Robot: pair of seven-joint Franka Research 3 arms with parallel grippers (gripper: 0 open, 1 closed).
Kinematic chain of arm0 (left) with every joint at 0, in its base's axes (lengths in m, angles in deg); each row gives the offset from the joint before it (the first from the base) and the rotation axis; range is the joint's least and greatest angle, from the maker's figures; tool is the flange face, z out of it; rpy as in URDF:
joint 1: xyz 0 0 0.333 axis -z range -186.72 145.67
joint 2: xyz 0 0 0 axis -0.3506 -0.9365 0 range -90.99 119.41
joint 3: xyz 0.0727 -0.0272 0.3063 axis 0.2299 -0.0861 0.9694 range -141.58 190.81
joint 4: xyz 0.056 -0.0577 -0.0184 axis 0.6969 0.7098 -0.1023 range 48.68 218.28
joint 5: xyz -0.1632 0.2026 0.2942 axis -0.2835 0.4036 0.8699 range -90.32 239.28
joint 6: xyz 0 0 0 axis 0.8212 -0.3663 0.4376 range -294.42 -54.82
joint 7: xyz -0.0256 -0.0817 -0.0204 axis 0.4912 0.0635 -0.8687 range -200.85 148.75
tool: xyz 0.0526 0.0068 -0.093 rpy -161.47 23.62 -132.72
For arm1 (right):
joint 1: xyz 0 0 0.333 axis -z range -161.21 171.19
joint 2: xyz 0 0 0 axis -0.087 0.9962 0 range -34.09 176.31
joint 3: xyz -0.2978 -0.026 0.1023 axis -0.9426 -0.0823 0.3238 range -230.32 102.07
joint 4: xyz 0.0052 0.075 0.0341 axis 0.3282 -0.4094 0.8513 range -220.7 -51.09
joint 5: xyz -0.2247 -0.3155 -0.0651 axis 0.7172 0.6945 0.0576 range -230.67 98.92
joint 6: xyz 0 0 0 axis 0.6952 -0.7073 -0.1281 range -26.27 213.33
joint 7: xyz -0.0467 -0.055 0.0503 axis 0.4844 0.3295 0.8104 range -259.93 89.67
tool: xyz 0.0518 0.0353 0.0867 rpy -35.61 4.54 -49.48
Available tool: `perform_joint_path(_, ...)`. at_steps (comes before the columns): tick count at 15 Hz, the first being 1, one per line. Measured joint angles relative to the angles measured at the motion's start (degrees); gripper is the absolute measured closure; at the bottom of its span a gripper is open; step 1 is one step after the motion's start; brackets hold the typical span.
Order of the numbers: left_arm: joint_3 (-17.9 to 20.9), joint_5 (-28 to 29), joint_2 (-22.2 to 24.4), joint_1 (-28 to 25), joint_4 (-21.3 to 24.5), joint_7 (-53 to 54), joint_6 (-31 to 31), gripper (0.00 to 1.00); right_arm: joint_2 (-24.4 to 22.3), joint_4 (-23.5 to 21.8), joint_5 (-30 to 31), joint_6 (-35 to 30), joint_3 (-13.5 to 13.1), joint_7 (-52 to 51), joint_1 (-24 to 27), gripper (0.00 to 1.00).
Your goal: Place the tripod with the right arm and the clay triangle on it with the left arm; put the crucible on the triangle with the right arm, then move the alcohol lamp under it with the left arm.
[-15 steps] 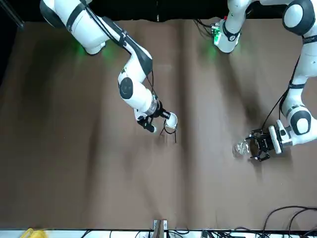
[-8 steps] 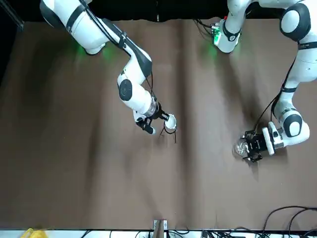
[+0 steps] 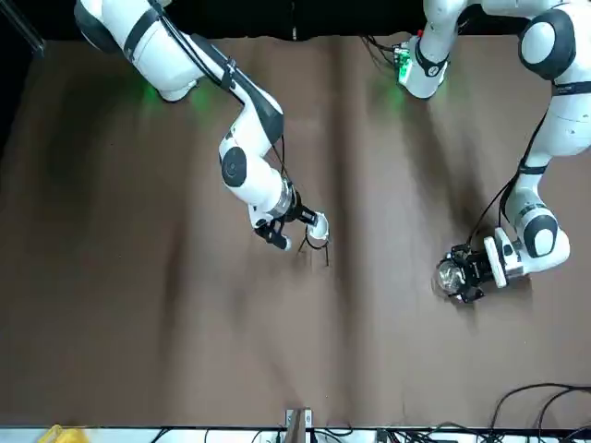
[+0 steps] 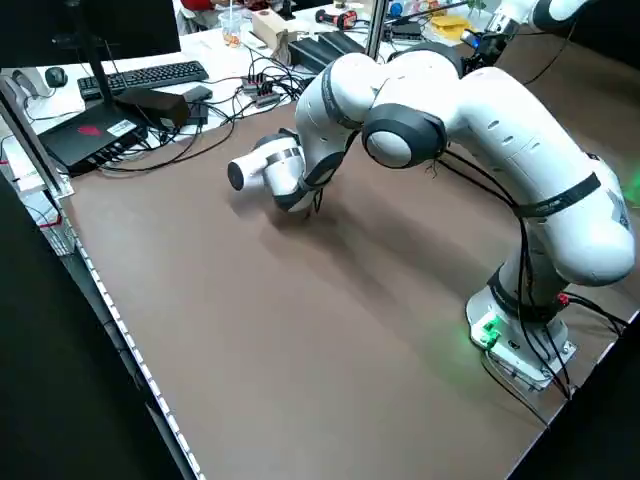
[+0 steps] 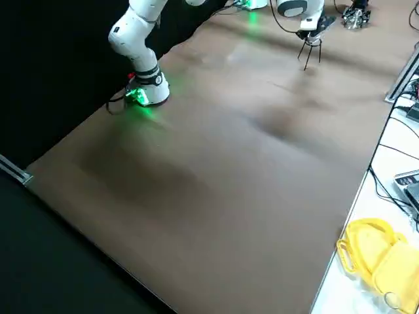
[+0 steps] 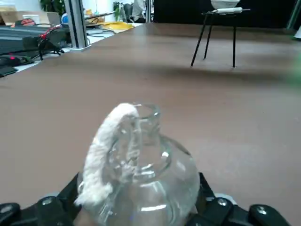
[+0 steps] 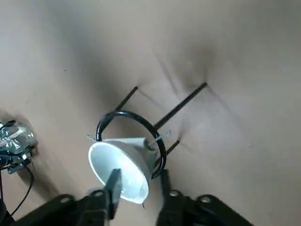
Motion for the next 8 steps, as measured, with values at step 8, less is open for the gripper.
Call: perform_joint_path(8,-1.18,-0.49,-0.96,0.81,-0.28,1.08,0.34,0.23,-1.71,1.73,0.01,-2.48,-0.11,-1.82,2.37,0.4)
